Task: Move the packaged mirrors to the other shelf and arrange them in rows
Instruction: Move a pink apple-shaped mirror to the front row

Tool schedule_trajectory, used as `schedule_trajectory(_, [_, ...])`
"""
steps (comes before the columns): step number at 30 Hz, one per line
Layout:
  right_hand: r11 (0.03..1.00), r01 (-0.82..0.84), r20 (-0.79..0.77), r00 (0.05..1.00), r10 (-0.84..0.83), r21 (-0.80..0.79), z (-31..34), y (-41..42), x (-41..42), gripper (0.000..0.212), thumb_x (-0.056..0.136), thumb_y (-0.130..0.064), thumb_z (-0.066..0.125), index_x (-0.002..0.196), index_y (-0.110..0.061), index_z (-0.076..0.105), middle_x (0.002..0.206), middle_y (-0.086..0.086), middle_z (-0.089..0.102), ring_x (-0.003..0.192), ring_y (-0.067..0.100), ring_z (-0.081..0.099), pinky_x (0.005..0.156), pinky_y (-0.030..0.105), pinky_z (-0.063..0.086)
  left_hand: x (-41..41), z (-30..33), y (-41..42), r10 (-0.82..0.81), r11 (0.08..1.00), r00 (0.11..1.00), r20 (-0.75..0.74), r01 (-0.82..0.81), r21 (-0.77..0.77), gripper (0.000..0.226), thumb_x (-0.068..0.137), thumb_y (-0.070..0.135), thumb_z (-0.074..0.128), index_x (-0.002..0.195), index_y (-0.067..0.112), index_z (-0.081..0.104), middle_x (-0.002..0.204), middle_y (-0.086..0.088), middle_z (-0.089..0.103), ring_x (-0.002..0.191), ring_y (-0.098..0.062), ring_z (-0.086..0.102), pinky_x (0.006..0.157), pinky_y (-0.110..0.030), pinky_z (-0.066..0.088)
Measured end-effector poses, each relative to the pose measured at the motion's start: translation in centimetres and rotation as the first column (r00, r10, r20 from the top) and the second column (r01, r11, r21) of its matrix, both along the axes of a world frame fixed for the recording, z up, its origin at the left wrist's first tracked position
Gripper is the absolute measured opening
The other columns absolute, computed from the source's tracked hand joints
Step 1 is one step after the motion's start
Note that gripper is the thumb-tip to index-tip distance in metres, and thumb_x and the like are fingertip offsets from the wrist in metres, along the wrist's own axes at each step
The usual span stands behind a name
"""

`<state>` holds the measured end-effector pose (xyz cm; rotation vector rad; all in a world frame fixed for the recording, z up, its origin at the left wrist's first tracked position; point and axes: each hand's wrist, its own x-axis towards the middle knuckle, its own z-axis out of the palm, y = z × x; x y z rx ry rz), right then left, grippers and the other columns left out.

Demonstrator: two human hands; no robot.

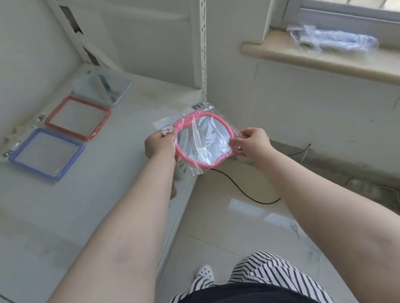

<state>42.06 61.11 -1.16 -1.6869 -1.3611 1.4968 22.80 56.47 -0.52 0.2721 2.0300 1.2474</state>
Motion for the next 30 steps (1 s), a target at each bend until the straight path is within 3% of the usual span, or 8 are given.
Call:
schedule_trajectory(4, [0.998, -0.061, 0.055, 0.997, 0.062, -0.014, -0.9, 4.5, -2.2, 0.009, 0.076, 0.001, 0.067, 0.085, -0.001, 0.066, 0.094, 0.024, 0.068, 0.078, 0.032, 0.071, 0.079, 0.048, 0.060, -1.7, -0.5, 2.9, 0.065, 0.998, 0.998, -0.026, -0.066, -0.015, 0.006, 0.079, 0.022, 0.072, 0.080, 0.018, 0.069, 0.079, -0.004, 0.067, 0.072, -0.022, 0.060, 0.069, -0.029, 0.049])
schedule_trajectory(8, [0.985, -0.167, 0.030, 0.985, 0.168, -0.042, -0.9, 9.6, -4.2, 0.011, 0.076, 0.000, 0.067, 0.087, -0.002, 0.066, 0.086, 0.019, 0.066, 0.070, 0.031, 0.069, 0.081, 0.059, 0.056, -3.1, -1.0, 6.3, 0.165, 0.986, 0.986, -0.035, -0.166, -0.020, 0.009, 0.081, 0.021, 0.071, 0.077, 0.017, 0.065, 0.080, -0.004, 0.066, 0.075, -0.022, 0.058, 0.071, -0.028, 0.048])
schedule_trajectory(14, [0.931, -0.357, 0.001, 0.934, 0.358, -0.082, -0.2, 17.8, -6.9, 0.017, 0.084, 0.004, 0.064, 0.099, -0.003, 0.063, 0.082, 0.012, 0.066, 0.067, 0.024, 0.068, 0.073, 0.034, 0.062, -4.1, -1.7, 10.6, 0.359, 0.933, 0.933, -0.008, -0.359, -0.019, 0.029, 0.079, 0.024, 0.074, 0.056, 0.018, 0.057, 0.065, -0.001, 0.061, 0.076, -0.025, 0.058, 0.084, -0.034, 0.054])
schedule_trajectory(18, [0.886, -0.454, 0.028, 0.888, 0.458, -0.100, -0.7, 20.7, -8.6, 0.017, 0.085, 0.003, 0.063, 0.101, -0.002, 0.065, 0.086, 0.015, 0.067, 0.067, 0.023, 0.068, 0.075, 0.034, 0.061, -4.5, -2.0, 11.6, 0.462, 0.886, 0.887, 0.006, -0.461, -0.045, 0.029, 0.078, 0.029, 0.077, 0.057, 0.019, 0.058, 0.067, -0.002, 0.062, 0.075, -0.025, 0.058, 0.082, -0.033, 0.054])
schedule_trajectory(21, [0.854, -0.507, 0.026, 0.858, 0.513, -0.119, -1.1, 21.6, -10.0, 0.013, 0.085, 0.004, 0.062, 0.096, -0.001, 0.065, 0.085, 0.018, 0.066, 0.070, 0.028, 0.067, 0.080, 0.039, 0.060, -5.1, -2.3, 11.8, 0.517, 0.855, 0.856, 0.008, -0.516, -0.055, 0.015, 0.077, 0.026, 0.077, 0.078, 0.012, 0.072, 0.083, -0.009, 0.070, 0.078, -0.026, 0.061, 0.082, -0.033, 0.054])
schedule_trajectory(23, [0.844, -0.522, 0.018, 0.849, 0.528, -0.124, -1.5, 22.1, -10.9, 0.008, 0.085, 0.003, 0.062, 0.089, -0.004, 0.064, 0.085, 0.020, 0.066, 0.070, 0.029, 0.067, 0.079, 0.040, 0.061, -5.7, -2.4, 12.0, 0.549, 0.834, 0.836, 0.000, -0.548, -0.059, 0.024, 0.078, 0.024, 0.077, 0.095, 0.008, 0.074, 0.094, -0.012, 0.073, 0.085, -0.028, 0.065, 0.087, -0.033, 0.056])
schedule_trajectory(26, [0.824, -0.553, 0.039, 0.827, 0.561, -0.122, -2.2, 23.1, -12.4, 0.012, 0.085, -0.001, 0.063, 0.096, -0.004, 0.065, 0.078, 0.016, 0.068, 0.064, 0.025, 0.068, 0.084, 0.042, 0.059, -7.0, -2.6, 12.7, 0.584, 0.810, 0.812, -0.007, -0.584, -0.061, 0.024, 0.079, 0.021, 0.076, 0.099, 0.010, 0.074, 0.104, -0.012, 0.074, 0.099, -0.029, 0.069, 0.094, -0.036, 0.054])
schedule_trajectory(30, [0.820, -0.563, 0.066, 0.819, 0.571, -0.108, -3.1, 24.3, -14.1, 0.016, 0.086, -0.002, 0.065, 0.102, 0.000, 0.066, 0.080, 0.016, 0.067, 0.058, 0.019, 0.064, 0.081, 0.036, 0.060, -8.5, -3.3, 13.8, 0.617, 0.786, 0.787, -0.004, -0.617, -0.042, 0.021, 0.080, 0.017, 0.073, 0.101, 0.013, 0.074, 0.105, -0.011, 0.074, 0.096, -0.028, 0.069, 0.087, -0.032, 0.053])
